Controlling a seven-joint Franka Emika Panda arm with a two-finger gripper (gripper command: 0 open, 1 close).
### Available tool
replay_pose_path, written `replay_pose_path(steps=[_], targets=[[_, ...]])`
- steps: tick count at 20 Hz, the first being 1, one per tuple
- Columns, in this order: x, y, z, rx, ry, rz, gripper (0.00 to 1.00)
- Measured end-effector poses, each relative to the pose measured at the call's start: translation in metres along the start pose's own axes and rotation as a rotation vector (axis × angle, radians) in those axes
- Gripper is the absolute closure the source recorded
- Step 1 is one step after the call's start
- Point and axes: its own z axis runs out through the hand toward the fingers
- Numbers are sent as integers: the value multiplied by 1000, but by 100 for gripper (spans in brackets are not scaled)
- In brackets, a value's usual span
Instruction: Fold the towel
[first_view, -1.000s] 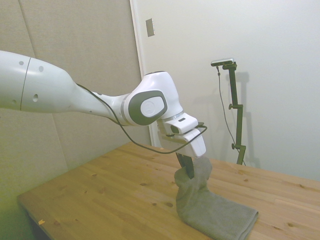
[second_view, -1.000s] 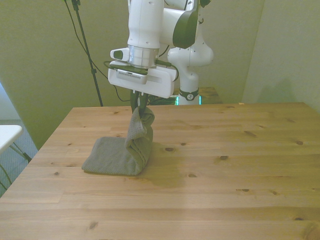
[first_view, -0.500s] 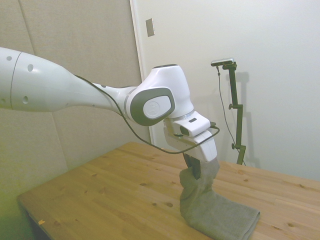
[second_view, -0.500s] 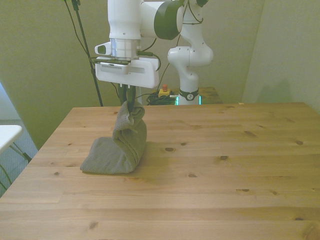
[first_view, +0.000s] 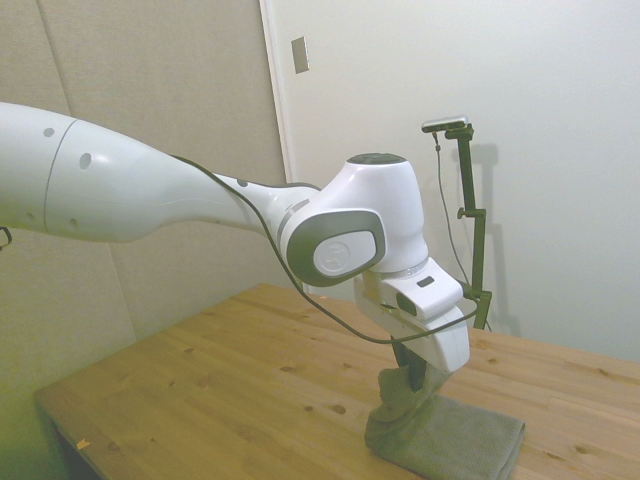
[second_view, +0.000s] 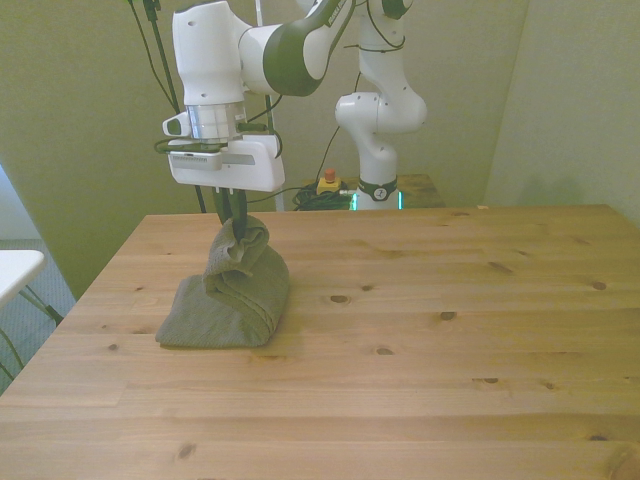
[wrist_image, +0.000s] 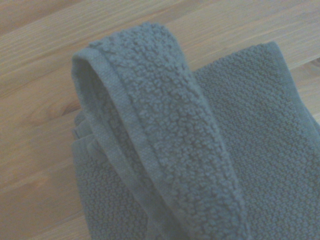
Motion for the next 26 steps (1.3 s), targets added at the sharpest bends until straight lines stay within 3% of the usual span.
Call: replay_pose_path(steps=[5,6,10,17,26], targets=[[23,7,14,44,-12,0,100],[27,9,21,49,-23,0,0],[38,14,42,39,-42,5,0],[41,12,41,42,-36,2,0],[39,10,8,8,27,-15,0]])
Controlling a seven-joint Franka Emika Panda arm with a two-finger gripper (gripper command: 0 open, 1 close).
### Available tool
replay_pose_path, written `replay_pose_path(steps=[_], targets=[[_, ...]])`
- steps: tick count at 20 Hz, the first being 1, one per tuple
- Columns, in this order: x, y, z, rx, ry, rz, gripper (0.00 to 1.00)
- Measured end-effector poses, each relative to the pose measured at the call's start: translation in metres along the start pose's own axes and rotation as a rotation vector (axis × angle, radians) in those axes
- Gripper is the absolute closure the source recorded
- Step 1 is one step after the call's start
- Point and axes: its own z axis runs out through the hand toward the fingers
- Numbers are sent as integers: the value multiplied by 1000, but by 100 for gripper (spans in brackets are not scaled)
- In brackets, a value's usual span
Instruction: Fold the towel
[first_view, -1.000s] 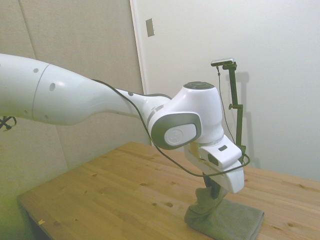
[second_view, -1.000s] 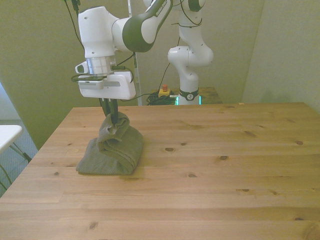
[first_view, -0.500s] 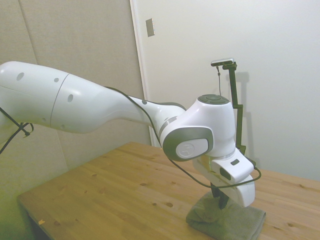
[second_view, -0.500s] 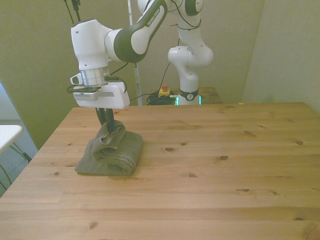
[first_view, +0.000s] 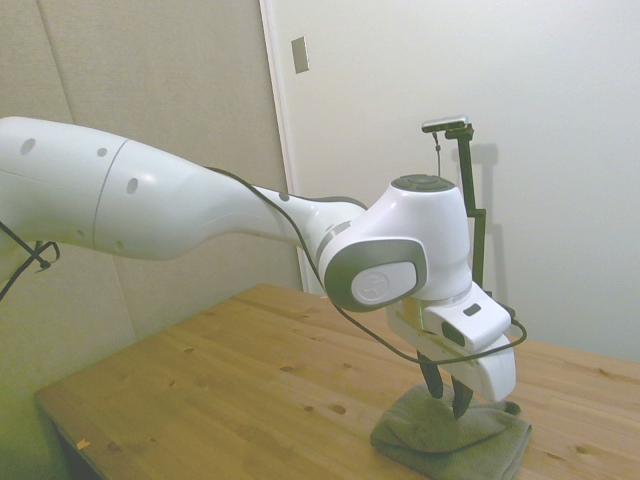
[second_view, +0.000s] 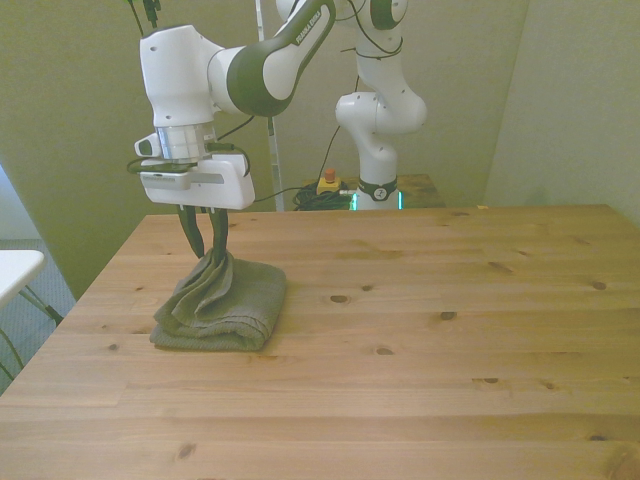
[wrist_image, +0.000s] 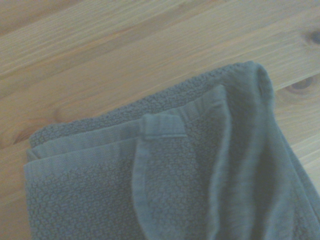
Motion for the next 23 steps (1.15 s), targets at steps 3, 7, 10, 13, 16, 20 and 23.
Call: replay_pose_path(steps=[3,7,10,13,16,20,23], targets=[[-13,-8,-24,-26,42,3,0],[-52,-30,-49,-37,81,-28,0],[-86,-53,-52,-44,88,-60,0],[-115,-79,-45,-37,71,-84,0],[-147,-106,-31,-33,40,-101,0],[-190,-144,-2,-15,-44,-144,0],[-222,-176,15,-7,-88,-198,0]])
